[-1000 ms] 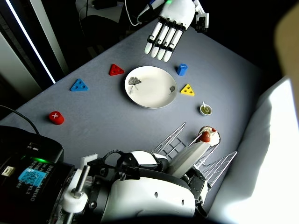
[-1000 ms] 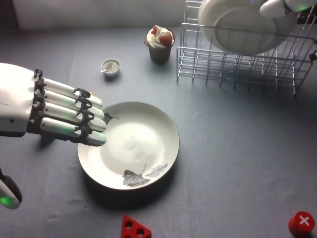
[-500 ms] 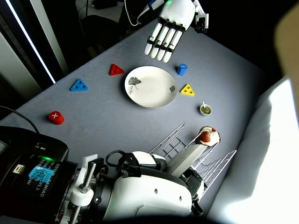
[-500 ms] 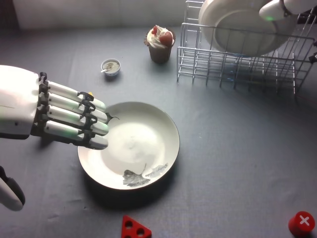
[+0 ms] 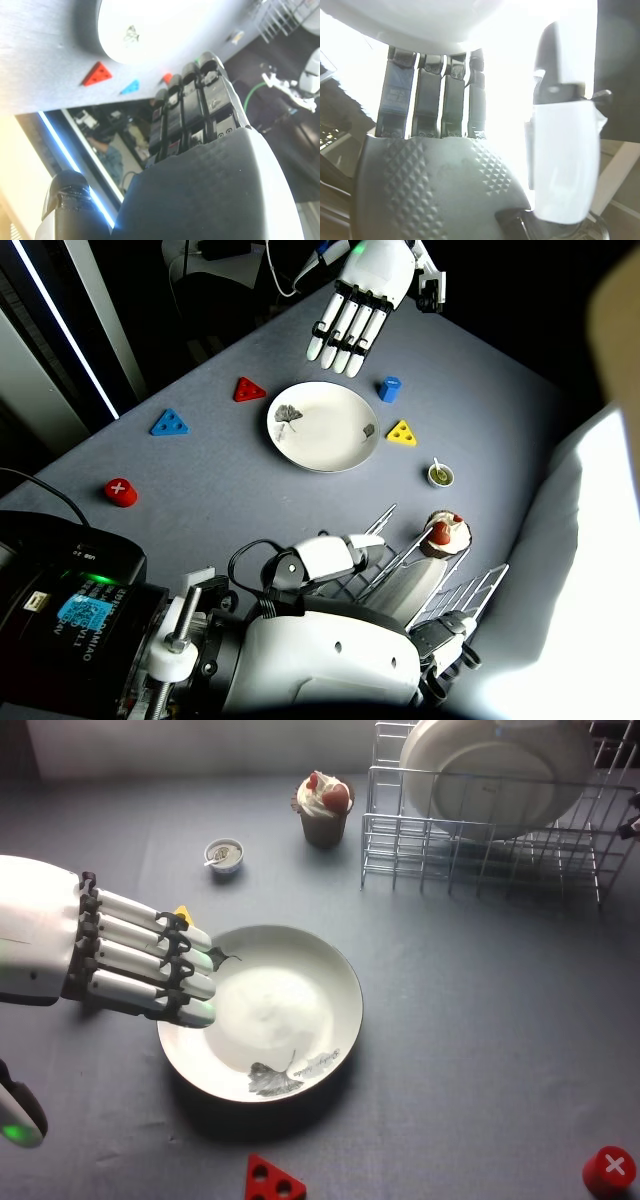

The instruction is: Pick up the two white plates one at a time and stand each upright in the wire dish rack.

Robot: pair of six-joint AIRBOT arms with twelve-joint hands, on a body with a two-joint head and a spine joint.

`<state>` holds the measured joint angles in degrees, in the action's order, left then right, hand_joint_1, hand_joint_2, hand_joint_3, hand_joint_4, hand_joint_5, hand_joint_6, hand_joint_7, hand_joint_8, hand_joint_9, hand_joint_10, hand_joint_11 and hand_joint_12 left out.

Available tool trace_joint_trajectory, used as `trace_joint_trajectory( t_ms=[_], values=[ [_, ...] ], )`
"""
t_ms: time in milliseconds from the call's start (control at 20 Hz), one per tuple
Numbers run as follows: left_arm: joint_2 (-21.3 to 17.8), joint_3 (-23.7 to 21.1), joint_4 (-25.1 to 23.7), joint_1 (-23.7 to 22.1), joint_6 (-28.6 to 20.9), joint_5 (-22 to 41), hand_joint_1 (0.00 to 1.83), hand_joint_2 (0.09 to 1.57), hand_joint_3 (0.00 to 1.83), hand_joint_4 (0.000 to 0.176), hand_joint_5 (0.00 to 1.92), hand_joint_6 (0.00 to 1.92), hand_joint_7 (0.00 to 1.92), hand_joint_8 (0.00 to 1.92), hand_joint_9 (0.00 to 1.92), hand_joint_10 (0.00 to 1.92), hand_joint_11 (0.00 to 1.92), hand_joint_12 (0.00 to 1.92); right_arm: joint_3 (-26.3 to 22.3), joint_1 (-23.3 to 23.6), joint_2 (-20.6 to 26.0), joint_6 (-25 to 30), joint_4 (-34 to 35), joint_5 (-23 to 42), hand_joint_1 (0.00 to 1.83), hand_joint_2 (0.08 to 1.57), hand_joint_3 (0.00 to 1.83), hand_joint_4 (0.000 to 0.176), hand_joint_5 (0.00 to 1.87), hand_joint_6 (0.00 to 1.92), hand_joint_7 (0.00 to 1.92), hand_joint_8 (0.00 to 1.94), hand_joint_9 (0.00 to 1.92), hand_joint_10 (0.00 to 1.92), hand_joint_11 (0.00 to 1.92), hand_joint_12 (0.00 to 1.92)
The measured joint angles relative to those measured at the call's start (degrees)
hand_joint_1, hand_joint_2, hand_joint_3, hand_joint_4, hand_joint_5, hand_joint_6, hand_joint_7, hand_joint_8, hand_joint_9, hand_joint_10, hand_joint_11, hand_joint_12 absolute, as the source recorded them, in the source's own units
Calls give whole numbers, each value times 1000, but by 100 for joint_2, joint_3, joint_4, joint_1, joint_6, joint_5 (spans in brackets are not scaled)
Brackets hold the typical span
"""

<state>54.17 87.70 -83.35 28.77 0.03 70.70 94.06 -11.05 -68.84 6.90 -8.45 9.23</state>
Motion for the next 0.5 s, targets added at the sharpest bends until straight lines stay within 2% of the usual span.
trace_joint_trajectory(
  t_ms=[100, 250, 350, 500],
  values=[
    [0, -4, -7, -9, 0, -37, 0, 935, 0, 0, 143, 5, 166, 6, 157, 7, 173, 8, 0, 0, 0, 0, 2, -9, 718, 953, 0, 0, 456, 0, 476, 0, 482, 0, 524, 23],
    [0, -24, -44, -9, 0, -83, 0, 931, 0, 0, 142, 3, 165, 4, 156, 5, 180, 10, -57, 0, 2, 2, -44, 22, 655, 951, 0, 0, 380, 0, 407, 0, 417, 0, 459, 0],
    [13, -76, -114, 9, -2, -116, 0, 930, 0, 0, 140, 2, 171, 6, 168, 9, 184, 12, -175, 0, 44, 2, -184, 133, 550, 966, 6, 0, 275, 0, 346, 0, 352, 0, 391, 0],
    [24, -107, -186, 46, -2, -195, 0, 935, 0, 0, 135, 0, 171, 4, 169, 7, 177, 8, -358, 55, 199, 2, -529, 378, 631, 928, 0, 0, 266, 8, 326, 0, 321, 0, 343, 0]
  ],
)
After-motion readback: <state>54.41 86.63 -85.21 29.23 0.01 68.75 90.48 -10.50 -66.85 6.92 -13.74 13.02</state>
